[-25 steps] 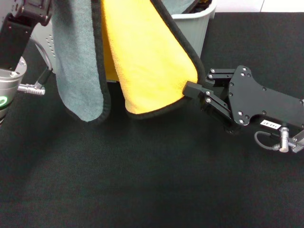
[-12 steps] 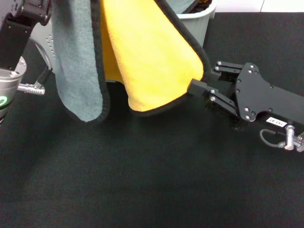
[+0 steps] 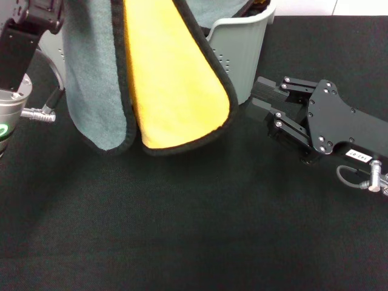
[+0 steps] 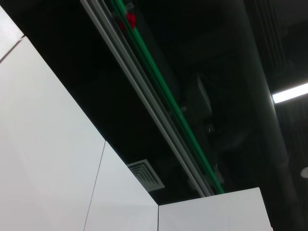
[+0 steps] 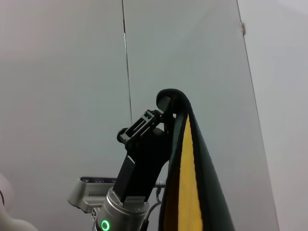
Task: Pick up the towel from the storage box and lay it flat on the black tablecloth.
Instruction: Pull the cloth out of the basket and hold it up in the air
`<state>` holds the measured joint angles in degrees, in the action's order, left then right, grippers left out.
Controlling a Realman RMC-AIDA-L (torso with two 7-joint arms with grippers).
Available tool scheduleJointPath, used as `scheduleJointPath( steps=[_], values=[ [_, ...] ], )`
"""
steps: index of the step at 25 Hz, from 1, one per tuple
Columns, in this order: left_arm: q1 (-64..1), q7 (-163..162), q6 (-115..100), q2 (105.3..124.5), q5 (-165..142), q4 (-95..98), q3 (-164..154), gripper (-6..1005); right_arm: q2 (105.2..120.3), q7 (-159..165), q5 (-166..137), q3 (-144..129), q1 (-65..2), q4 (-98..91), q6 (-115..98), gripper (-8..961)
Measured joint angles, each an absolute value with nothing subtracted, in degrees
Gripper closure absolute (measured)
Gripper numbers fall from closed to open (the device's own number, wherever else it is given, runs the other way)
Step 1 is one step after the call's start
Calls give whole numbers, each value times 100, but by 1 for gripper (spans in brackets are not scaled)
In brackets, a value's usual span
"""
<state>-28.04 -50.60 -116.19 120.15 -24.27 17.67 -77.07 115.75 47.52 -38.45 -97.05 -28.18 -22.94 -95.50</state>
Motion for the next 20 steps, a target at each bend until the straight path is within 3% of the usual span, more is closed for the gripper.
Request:
scheduleJointPath(
  steps=[20],
  values=[
    [-2807, -5053, -11619, 12023, -2425, 1767, -7708, 980, 11617, 4755, -3885, -9761, -2887, -2286, -9316, 678]
  ],
)
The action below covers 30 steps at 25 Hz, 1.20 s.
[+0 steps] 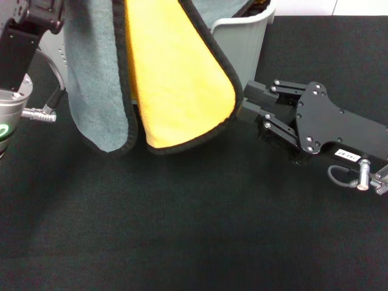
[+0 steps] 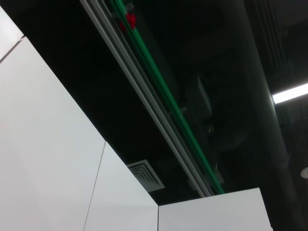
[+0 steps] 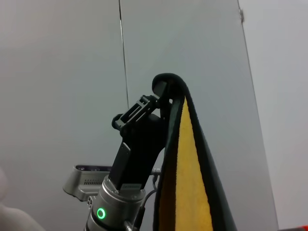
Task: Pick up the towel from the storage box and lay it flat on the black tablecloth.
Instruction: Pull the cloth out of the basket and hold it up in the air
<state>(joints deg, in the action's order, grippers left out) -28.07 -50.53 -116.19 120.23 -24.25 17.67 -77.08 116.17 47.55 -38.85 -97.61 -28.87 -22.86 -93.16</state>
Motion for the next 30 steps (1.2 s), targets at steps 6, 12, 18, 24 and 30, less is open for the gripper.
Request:
scheduleJointPath(
  steps=[6, 12, 18, 24, 30],
  values=[
    [-2813, -5053, -11619, 12024, -2425, 1767, -7708, 979, 11619, 4756, -3887, -9833, -2920, -2290, -9316, 680],
    [-2821, -5053, -11614, 12023, -2425, 1766, -7708, 979, 11619, 4764, -3857, -9992, -3026, -2294, -9310, 682],
    [-2800, -5053, -11610, 12018, -2350, 1755, -7708, 979, 11619, 4762, -3856, -9962, -3018, -2295, -9306, 715],
    [-2795, -5053, -11602, 12015, -2343, 1752, -7708, 979, 11612, 4717, -3850, -9940, -2995, -2294, -9308, 806],
    [-2805, -5053, -11601, 12014, -2343, 1749, -7716, 979, 11617, 4705, -3873, -9979, -3056, -2294, -9266, 885]
  ],
)
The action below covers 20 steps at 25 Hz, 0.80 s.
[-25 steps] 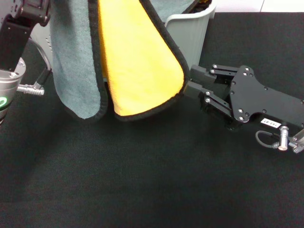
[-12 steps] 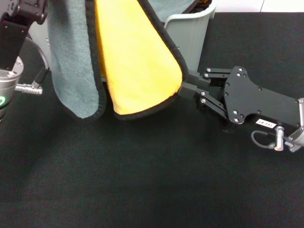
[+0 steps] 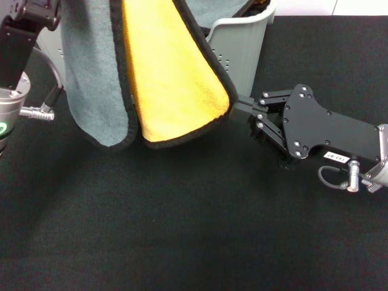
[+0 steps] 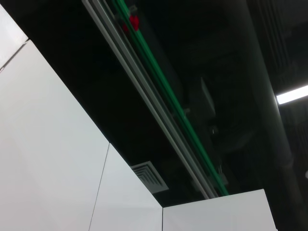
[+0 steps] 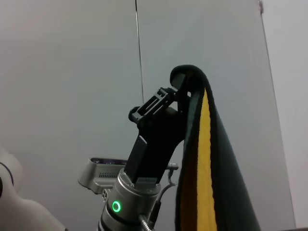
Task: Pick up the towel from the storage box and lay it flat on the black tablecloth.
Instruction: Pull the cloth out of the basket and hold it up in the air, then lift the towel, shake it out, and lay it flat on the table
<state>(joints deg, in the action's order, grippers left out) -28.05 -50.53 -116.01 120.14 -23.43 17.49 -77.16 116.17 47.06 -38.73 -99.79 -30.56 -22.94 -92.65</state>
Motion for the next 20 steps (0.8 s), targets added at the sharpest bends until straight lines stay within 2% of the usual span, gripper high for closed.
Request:
scheduleJointPath(
  steps=[3, 10, 13, 20],
  values=[
    [-2795, -5053, -11601, 12017, -2343, 1748, -7717, 979, 11619, 4682, -3878, -9980, -3058, -2295, -9264, 924],
    [-2784, -5053, -11577, 12005, -2400, 1547, -7717, 978, 11609, 4488, -3792, -9860, -3011, -2414, -9265, 942],
    [-2688, -5048, -11553, 11978, -2423, 1195, -7717, 978, 11523, 4523, -3804, -9648, -2966, -2673, -9333, 954],
    [-2115, -4757, -11281, 11998, -2686, 719, -7778, 978, 11163, 4917, -3869, -9087, -2963, -3499, -9353, 954]
  ],
)
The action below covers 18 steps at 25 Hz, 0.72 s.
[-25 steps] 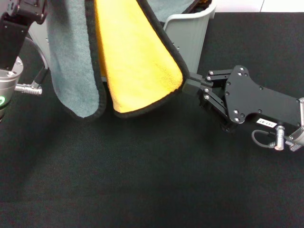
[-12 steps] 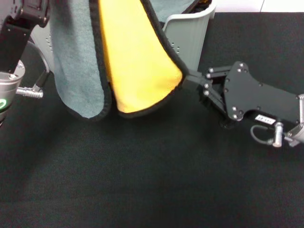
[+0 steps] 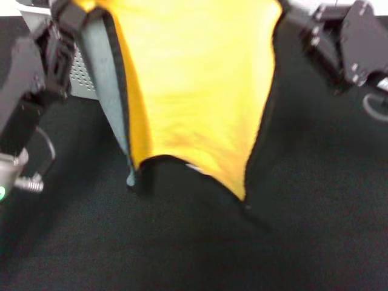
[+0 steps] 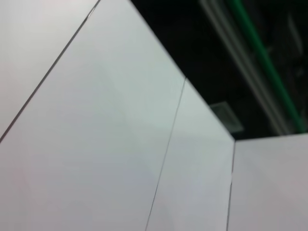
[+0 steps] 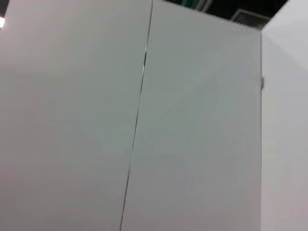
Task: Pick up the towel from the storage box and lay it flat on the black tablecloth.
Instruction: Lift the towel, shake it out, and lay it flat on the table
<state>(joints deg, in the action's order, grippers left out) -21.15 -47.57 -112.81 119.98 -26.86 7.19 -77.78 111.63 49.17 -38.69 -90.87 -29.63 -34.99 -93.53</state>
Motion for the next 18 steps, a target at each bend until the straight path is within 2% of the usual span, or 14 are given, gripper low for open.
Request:
scheduleJointPath(
  steps=[5, 12, 18],
  values=[
    [-1798, -4745, -11136, 12012, -2890, 438, -7778, 978, 11040, 5768, -4732, -8238, -3036, -4271, -9328, 954],
    [-1785, -4810, -10355, 11989, -3760, 271, -7786, 933, 11136, 6923, -5922, -7146, -3003, -5673, -9511, 954],
    [-2030, -4805, -9950, 12007, -4679, 299, -7788, 892, 11202, 7494, -6462, -6909, -3122, -6358, -9328, 953]
  ],
)
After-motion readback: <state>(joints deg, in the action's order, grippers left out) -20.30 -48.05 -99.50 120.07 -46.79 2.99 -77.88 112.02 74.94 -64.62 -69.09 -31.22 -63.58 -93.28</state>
